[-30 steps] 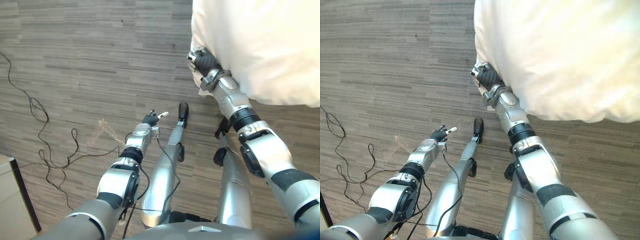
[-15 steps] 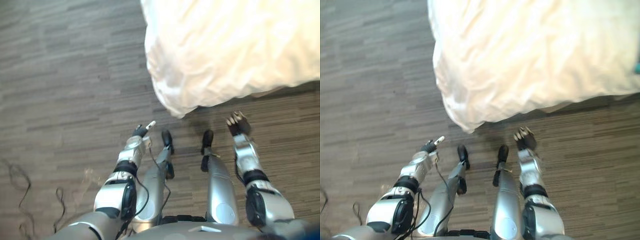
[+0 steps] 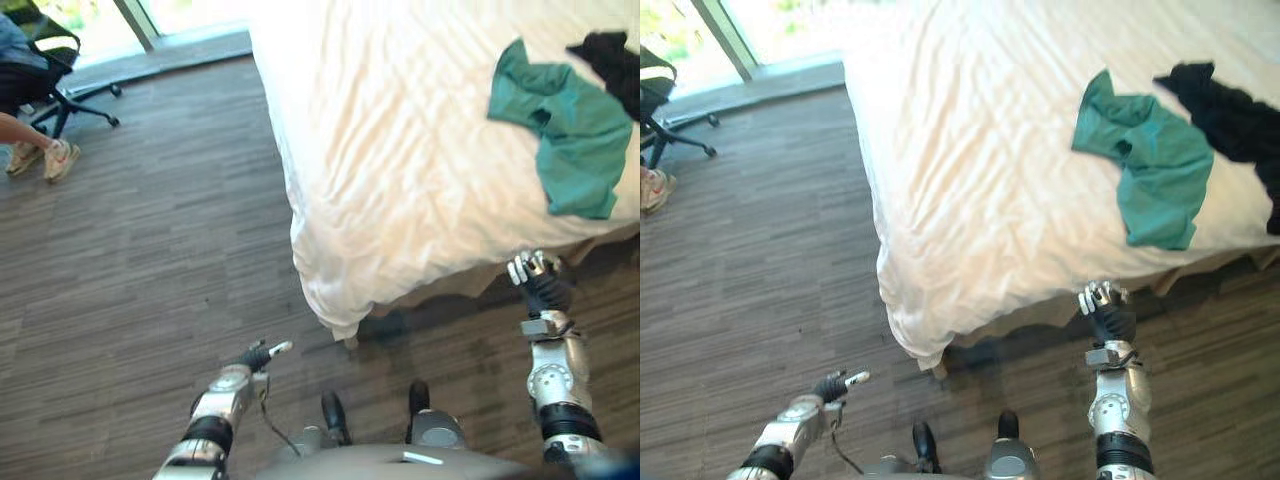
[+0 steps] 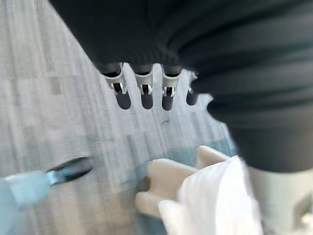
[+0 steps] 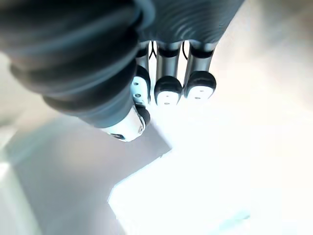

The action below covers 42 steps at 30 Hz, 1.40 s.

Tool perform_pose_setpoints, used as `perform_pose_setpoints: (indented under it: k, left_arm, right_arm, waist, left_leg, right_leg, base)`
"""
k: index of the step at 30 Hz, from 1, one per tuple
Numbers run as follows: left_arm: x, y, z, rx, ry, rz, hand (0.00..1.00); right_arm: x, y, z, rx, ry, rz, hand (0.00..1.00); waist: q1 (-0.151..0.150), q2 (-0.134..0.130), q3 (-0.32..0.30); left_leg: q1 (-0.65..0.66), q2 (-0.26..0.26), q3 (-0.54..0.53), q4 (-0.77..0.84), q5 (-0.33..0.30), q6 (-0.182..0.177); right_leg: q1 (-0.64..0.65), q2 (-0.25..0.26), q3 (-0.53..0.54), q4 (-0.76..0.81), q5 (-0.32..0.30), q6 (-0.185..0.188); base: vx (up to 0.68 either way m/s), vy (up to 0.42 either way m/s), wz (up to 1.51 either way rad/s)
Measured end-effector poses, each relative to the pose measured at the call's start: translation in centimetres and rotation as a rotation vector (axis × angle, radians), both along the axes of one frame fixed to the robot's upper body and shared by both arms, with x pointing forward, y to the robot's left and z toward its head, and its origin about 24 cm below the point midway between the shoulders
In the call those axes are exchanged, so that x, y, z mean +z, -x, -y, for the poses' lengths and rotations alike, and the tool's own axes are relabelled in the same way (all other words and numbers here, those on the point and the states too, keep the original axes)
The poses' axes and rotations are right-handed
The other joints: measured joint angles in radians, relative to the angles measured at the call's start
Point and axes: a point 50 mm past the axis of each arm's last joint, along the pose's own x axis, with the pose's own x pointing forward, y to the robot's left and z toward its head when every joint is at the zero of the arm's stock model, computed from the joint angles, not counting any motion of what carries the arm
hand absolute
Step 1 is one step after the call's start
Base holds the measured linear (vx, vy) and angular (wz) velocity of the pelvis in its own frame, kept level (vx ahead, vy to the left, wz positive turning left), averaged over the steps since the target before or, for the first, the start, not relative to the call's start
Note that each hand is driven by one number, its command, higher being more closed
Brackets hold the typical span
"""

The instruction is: Tidy the bed and pick cloth on bed and put in laundry

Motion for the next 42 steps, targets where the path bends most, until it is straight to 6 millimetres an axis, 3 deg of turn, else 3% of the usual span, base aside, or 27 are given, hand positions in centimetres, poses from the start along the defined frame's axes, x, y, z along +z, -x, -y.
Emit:
perform_pose_setpoints:
  k: [3, 5, 7, 8, 11, 13, 14, 16, 17, 18, 19, 21, 23, 29, 30, 31, 33, 36, 39, 42]
  left_arm:
    - [-1.6, 4.7, 0.6, -0.005, 0.018, -0.131, 0.0]
    - [-2.3, 7.5, 1.2, -0.028, 0.031, -0.206, 0.0]
    - [-2.5, 8.5, 1.6, -0.022, 0.041, -0.226, 0.0]
    - [-2.7, 9.0, 2.0, -0.027, 0.05, -0.238, 0.0]
    - [-2.8, 8.7, 3.0, -0.058, 0.07, -0.218, 0.0]
    - [-2.4, 5.6, 3.8, -0.064, 0.1, -0.127, 0.0]
    - [-2.1, 4.1, 3.9, -0.062, 0.106, -0.084, 0.0]
    - [0.2, -2.6, 4.1, -0.046, 0.122, 0.125, 0.0]
    - [0.9, -4.2, 4.1, -0.039, 0.124, 0.172, 0.0]
    - [2.9, -7.6, 3.8, -0.038, 0.114, 0.277, 0.0]
    - [3.7, -9.0, 3.6, -0.034, 0.11, 0.319, 0.0]
    - [6.5, -13.1, 4.1, -0.043, 0.099, 0.43, 0.0]
    - [8.5, -15.4, 4.8, -0.032, 0.109, 0.509, 0.0]
    - [12.8, -19.4, 5.8, 0.097, 0.14, 0.643, 0.0]
    - [13.4, -19.8, 6.1, 0.118, 0.156, 0.659, 0.0]
    - [14.2, -20.4, 6.5, 0.146, 0.18, 0.675, 0.0]
    - [14.9, -20.8, 7.7, 0.179, 0.234, 0.678, 0.0]
    - [15.1, -20.7, 8.3, 0.258, 0.301, 0.669, 0.0]
    - [15.5, -20.7, 7.4, 0.334, 0.3, 0.676, 0.0]
    - [15.7, -20.6, 6.2, 0.393, 0.295, 0.676, 0.0]
  right_arm:
    - [1.0, -0.1, -2.5, 0.236, 0.013, 0.028, 1.0]
    - [0.6, -0.3, -4.7, 0.405, -0.005, -0.016, 1.0]
    - [0.4, -0.5, -6.0, 0.492, -0.005, -0.046, 1.0]
    - [0.3, -0.7, -7.5, 0.58, -0.003, -0.07, 1.0]
    - [1.0, -1.8, -9.9, 0.697, 0.012, -0.066, 1.0]
    - [4.8, -5.1, -13.4, 0.811, 0.107, 0.026, 1.0]
    - [6.2, -6.1, -14.3, 0.826, 0.133, 0.062, 1.0]
    - [12.5, -9.8, -16.8, 0.822, 0.217, 0.189, 1.0]
    - [14.1, -10.6, -17.1, 0.804, 0.232, 0.219, 1.0]
    - [17.2, -11.8, -17.6, 0.76, 0.253, 0.275, 1.0]
    - [18.4, -12.3, -17.8, 0.737, 0.258, 0.294, 1.0]
    - [20.9, -13.7, -16.7, 0.613, 0.241, 0.32, 1.0]
    - [23.0, -13.5, -16.1, 0.578, 0.19, 0.412, 1.0]
    - [27.6, -12.2, -16.6, 0.528, 0.106, 0.628, 1.0]
    - [28.4, -11.9, -16.5, 0.519, 0.088, 0.668, 1.0]
    - [29.2, -11.4, -16.5, 0.502, 0.065, 0.71, 1.0]
    - [30.0, -10.9, -15.8, 0.46, 0.028, 0.763, 1.0]
    - [29.9, -10.7, -14.3, 0.404, -0.035, 0.789, 1.0]
    - [29.3, -10.3, -13.0, 0.382, -0.122, 0.808, 1.0]
    - [27.7, -10.0, -10.3, 0.324, -0.237, 0.808, 1.0]
  waist:
    - [0.003, -0.008, -0.032]
    - [0.006, 0.007, -0.056]
    - [0.009, 0.025, -0.064]
    - [0.008, 0.047, -0.067]
    - [0.02, 0.086, -0.054]
    - [0.031, 0.131, 0.009]
    - [0.032, 0.134, 0.041]
    - [0.05, 0.153, 0.177]
    - [0.056, 0.148, 0.209]
    - [0.065, 0.136, 0.275]
    - [0.071, 0.135, 0.299]
    - [0.116, 0.127, 0.316]
    - [0.132, 0.128, 0.339]
    - [0.152, 0.129, 0.339]
    - [0.155, 0.129, 0.339]
    - [0.162, 0.128, 0.339]
    - [0.161, 0.127, 0.339]
    - [0.166, 0.119, 0.335]
    - [0.165, 0.107, 0.333]
    - [0.157, 0.075, 0.325]
  left_leg:
    - [0.051, 0.002, -0.002, 0.0, -0.012, 0.003]
    - [0.067, 0.002, -0.005, 0.0, -0.02, 0.003]
    - [0.063, 0.0, -0.013, 0.0, -0.024, 0.0]
    - [0.045, -0.003, -0.029, 0.0, -0.023, -0.002]
    - [-0.011, -0.004, -0.039, -0.004, -0.023, -0.003]
    - [-0.115, -0.005, -0.054, 0.02, -0.021, -0.006]
    - [-0.141, -0.003, -0.055, 0.023, -0.019, -0.009]
    - [-0.262, 0.006, -0.058, 0.028, -0.005, -0.031]
    - [-0.292, 0.009, -0.063, 0.024, 0.003, -0.042]
    - [-0.344, 0.015, -0.083, 0.01, 0.04, -0.062]
    - [-0.372, 0.024, -0.093, 0.004, 0.075, -0.063]
    - [-0.499, 0.046, -0.115, 0.001, 0.179, -0.02]
    - [-0.55, 0.042, -0.132, 0.002, 0.204, -0.007]
    - [-0.685, 0.027, -0.141, 0.029, 0.246, -0.021]
    - [-0.707, 0.029, -0.142, 0.029, 0.239, -0.019]
    - [-0.73, 0.044, -0.144, 0.032, 0.191, 0.0]
    - [-0.765, 0.046, -0.135, 0.041, 0.188, -0.005]
    - [-0.784, 0.047, -0.092, 0.048, 0.188, -0.005]
    - [-0.791, 0.051, -0.044, 0.058, 0.188, -0.005]
    - [-0.793, 0.061, 0.007, 0.09, 0.18, 0.007]
  right_leg:
    - [0.062, 0.007, -0.003, -0.038, 0.008, 0.0]
    - [0.086, 0.009, -0.006, -0.062, 0.012, 0.002]
    - [0.093, 0.009, -0.016, -0.076, 0.016, 0.005]
    - [0.084, 0.007, -0.03, -0.081, 0.017, 0.002]
    - [0.034, 0.003, -0.033, -0.081, 0.027, -0.006]
    - [-0.081, 0.0, -0.031, -0.057, 0.053, -0.016]
    - [-0.118, -0.001, -0.03, -0.037, 0.054, -0.018]
    - [-0.275, -0.004, -0.03, 0.052, 0.052, -0.028]
    - [-0.317, -0.003, -0.03, 0.07, 0.053, -0.036]
    - [-0.381, 0.005, -0.032, 0.091, 0.064, -0.057]
    - [-0.408, 0.016, -0.037, 0.091, 0.073, -0.068]
    - [-0.542, 0.038, -0.045, 0.118, 0.088, -0.095]
    - [-0.613, 0.03, -0.043, 0.16, 0.079, -0.109]
    - [-0.764, 0.007, -0.03, 0.234, 0.045, -0.107]
    - [-0.793, 0.009, -0.03, 0.249, 0.041, -0.111]
    - [-0.828, 0.017, -0.03, 0.27, 0.042, -0.11]
    - [-0.859, 0.011, -0.03, 0.274, 0.049, -0.101]
    - [-0.888, -0.003, -0.023, 0.293, 0.05, -0.099]
    - [-0.901, -0.004, 0.002, 0.295, 0.055, -0.092]
    - [-0.894, -0.001, 0.022, 0.279, 0.065, -0.079]
  base:
    - [-0.03, -0.015, -0.02]
    - [-0.04, -0.01, -0.01]
    - [-0.07, -0.007, 0.13]
    - [-0.08, -0.008, 0.18]
    - [-0.11, -0.001, 0.03]
    - [-0.11, 0.013, -0.05]
    - [-0.17, -0.002, -0.03]
    - [-0.19, -0.045, 0.06]
    - [-0.15, -0.078, 0.15]
    - [-0.09, -0.052, 0.14]
    - [-0.13, -0.112, 0.05]
    - [-0.08, -0.124, 0.04]
    - [0.03, -0.055, 0.1]
    - [0.01, -0.026, 0.1]
    - [-0.08, 0.003, -0.06]
    - [-0.07, 0.011, -0.01]
    - [-0.05, 0.007, 0.13]
    - [-0.02, 0.006, 0.07]
    - [0.0, 0.007, -0.08]
    - [0.02, 0.013, -0.21]
